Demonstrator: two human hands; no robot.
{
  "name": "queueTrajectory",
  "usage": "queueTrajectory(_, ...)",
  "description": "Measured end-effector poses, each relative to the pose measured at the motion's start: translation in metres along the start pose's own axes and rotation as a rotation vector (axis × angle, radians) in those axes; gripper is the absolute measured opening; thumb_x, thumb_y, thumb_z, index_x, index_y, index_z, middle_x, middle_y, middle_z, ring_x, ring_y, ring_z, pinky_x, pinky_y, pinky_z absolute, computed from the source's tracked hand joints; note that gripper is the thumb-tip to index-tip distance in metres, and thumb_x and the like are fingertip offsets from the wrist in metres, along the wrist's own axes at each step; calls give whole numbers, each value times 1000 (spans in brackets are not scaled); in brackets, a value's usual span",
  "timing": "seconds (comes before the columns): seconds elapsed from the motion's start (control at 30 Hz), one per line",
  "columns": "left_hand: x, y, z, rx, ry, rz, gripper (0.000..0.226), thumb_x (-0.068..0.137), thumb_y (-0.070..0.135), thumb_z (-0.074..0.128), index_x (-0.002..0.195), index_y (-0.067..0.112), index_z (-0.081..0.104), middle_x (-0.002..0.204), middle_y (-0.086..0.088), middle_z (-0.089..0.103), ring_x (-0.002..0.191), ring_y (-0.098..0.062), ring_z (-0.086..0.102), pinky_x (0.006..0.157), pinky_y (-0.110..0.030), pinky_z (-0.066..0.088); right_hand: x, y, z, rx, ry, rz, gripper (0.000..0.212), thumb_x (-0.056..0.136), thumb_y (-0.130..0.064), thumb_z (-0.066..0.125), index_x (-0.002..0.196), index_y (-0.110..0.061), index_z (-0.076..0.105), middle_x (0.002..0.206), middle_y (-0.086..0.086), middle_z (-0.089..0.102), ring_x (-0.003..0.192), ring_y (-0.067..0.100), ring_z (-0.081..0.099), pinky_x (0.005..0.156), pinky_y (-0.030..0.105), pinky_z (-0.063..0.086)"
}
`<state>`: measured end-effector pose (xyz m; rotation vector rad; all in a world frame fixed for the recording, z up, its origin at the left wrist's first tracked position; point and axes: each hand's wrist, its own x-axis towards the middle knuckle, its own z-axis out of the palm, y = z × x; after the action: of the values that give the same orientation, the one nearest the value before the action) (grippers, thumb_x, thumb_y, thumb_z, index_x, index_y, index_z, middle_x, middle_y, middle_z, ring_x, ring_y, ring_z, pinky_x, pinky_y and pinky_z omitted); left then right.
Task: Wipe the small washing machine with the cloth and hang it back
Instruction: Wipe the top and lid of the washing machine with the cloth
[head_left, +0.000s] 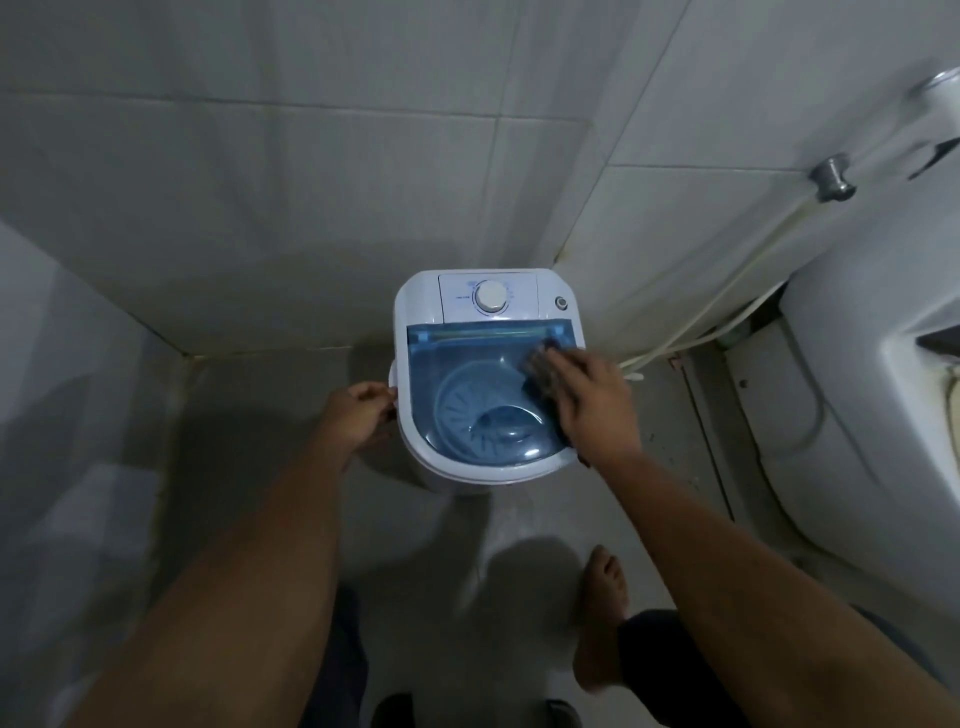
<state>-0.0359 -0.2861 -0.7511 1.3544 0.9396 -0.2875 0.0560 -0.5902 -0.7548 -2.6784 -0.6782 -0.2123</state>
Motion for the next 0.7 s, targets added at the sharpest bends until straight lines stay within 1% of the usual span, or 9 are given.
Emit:
queueTrajectory(0.07,0,-1,0,16,0,8,6,97,17,62,92,19,65,102,-12,72,78,-17,68,84,-39,56,15,3,4,90,112,337,45,94,-17,61,139,-24,61,134,12,59,113,38,55,98,50,50)
queueTrajectory(0.1,-1,-1,0,14,2,10,7,97,17,62,92,19,65,102,-12,72,79,-17,68,86,-40,56,15,5,5,119,122,458,44,96,-18,59,140,-23,61,135,12,57,116,37,53,102,50,48)
queueTrajectory(0.2,0,0,1,14,6,6,8,97,17,62,91,20,65,104,-11,72,85,-20,69,92,-46,55,-16,2,5,181,142,580,42,98,-20,57,141,-21,61,133,13,57,116,36,53,104,46,47)
queueTrajectory(0.3,5,-2,2,2,17,-7,9,97,17,62,89,20,65,101,-11,72,80,-18,69,85,-43,57,-70,-20,6,247,205,533,44,95,-12,64,139,-18,63,128,14,58,115,33,55,100,44,50)
queueTrajectory(0.37,7,-3,2,-6,21,-7,10,97,17,62,88,20,65,97,-10,72,77,-17,68,75,-37,57,-101,-37,6,246,207,455,48,91,-6,68,137,-17,64,129,14,56,115,32,56,100,40,49)
queueTrajectory(0.43,8,-3,2,-15,15,-6,8,97,17,62,90,19,64,94,-8,71,77,-16,68,72,-34,57,-119,-51,5,241,186,349,53,86,-1,71,136,-18,65,132,15,55,115,33,56,101,37,47)
queueTrajectory(0.53,8,-2,2,-21,-4,-16,2,96,18,64,97,17,65,95,-7,72,80,-16,68,82,-39,58,-124,-80,11,270,96,166,55,86,-5,73,137,-22,65,136,13,55,115,33,56,100,40,48)
queueTrajectory(0.6,8,-2,1,-11,-6,-18,3,95,19,64,98,18,67,100,-7,73,84,-18,69,91,-44,58,-119,-109,20,243,4,22,51,88,-11,70,137,-25,64,136,13,57,112,32,57,94,40,49)
queueTrajectory(0.7,7,-3,-2,-2,0,-14,4,94,20,65,94,20,68,104,-6,76,91,-19,72,93,-46,58,-117,-137,29,188,-128,-151,56,83,-12,66,136,-30,63,136,9,54,107,33,58,87,40,51)
